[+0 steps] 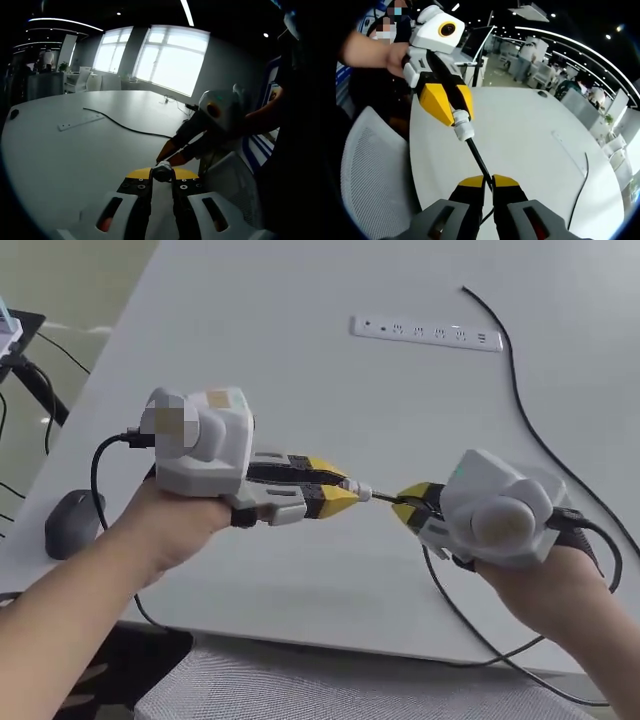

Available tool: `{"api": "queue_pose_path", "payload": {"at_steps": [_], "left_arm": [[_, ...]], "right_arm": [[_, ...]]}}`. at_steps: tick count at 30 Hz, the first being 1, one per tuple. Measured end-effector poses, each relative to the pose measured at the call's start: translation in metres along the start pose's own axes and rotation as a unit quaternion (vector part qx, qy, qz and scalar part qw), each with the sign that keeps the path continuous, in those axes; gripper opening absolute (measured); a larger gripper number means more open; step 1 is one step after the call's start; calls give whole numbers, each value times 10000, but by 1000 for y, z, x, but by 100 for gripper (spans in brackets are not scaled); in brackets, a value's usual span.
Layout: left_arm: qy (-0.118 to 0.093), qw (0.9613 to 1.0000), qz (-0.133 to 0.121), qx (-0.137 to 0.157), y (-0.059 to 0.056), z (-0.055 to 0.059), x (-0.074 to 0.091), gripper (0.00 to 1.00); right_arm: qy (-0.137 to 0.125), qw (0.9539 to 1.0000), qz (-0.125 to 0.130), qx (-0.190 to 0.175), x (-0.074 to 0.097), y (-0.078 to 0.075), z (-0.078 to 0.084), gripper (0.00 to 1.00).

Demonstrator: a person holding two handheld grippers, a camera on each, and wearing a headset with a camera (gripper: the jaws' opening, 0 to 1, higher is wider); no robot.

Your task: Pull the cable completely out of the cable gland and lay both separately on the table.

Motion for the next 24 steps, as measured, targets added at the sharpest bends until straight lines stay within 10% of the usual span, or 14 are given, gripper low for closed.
{"api": "queue_pose_path", "payload": {"at_steps": [24], "left_arm": [[-104, 9999, -53, 83, 1, -1, 6, 15]], "right_arm": [[188, 9992, 251, 244, 7, -9, 15, 0]]}}
Point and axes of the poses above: the centre of the closed fingertips' face, and the gripper's own axes: x roughly backward along the fingers, y roughly to its left, z roughly out of its underside, the point moved 7 cm from there along x, roughly backward along the fingers, and after that the axes turned 11 degrees about -z, right-handed, at the moved point
